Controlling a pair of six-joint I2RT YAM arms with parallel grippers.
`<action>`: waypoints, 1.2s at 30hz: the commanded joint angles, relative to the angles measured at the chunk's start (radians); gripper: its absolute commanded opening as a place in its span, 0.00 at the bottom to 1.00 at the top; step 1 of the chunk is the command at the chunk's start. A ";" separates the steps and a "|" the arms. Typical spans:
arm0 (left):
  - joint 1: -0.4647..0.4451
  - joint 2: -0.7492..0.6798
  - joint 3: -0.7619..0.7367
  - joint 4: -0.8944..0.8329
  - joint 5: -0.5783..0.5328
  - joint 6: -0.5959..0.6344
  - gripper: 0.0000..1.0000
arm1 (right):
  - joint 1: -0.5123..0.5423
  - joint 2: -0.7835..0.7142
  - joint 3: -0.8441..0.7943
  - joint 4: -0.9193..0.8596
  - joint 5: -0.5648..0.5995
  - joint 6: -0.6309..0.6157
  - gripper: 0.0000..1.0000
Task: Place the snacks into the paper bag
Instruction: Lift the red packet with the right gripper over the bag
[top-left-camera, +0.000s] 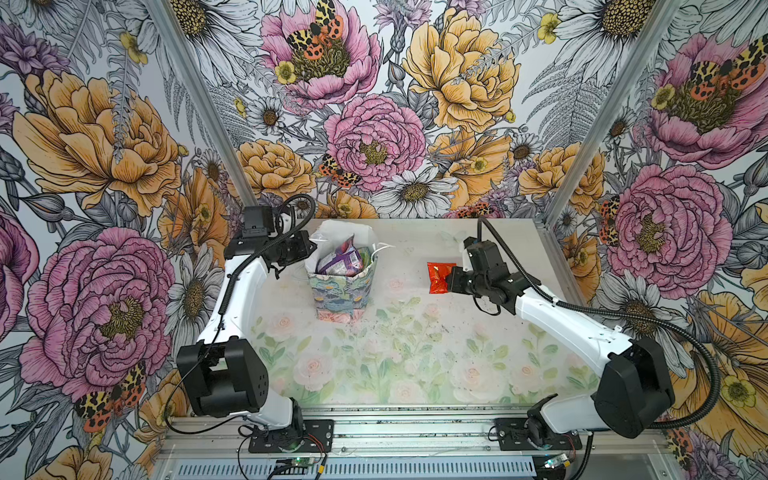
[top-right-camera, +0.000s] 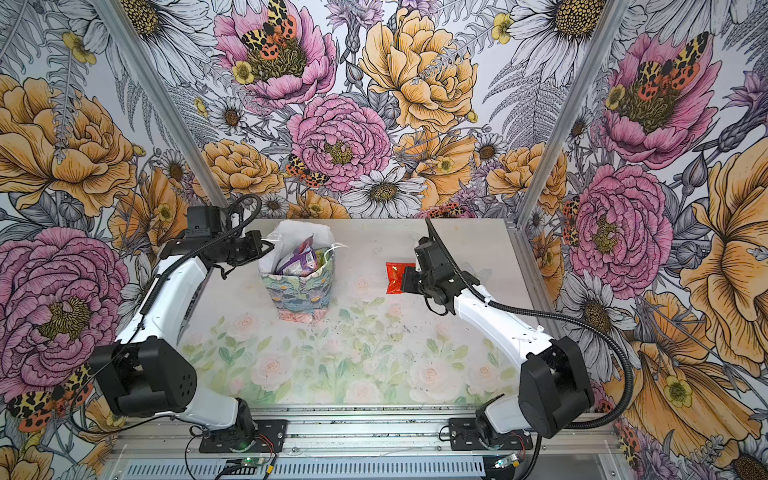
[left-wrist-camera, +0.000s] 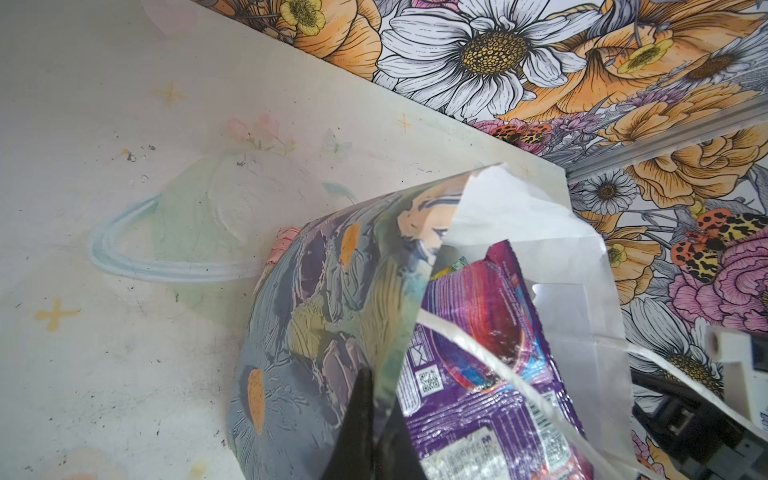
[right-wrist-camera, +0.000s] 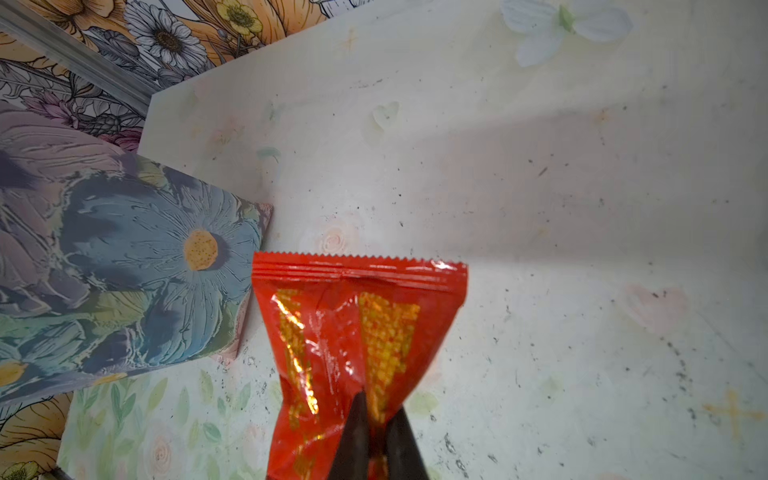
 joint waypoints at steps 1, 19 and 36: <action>0.004 -0.013 0.014 -0.009 0.029 0.007 0.00 | 0.027 0.050 0.171 -0.001 0.020 -0.083 0.00; 0.011 -0.009 0.014 -0.009 0.032 0.008 0.00 | 0.192 0.594 1.138 -0.198 0.004 -0.266 0.01; 0.019 -0.010 0.015 -0.009 0.035 0.007 0.00 | 0.310 0.866 1.386 -0.352 0.014 -0.336 0.00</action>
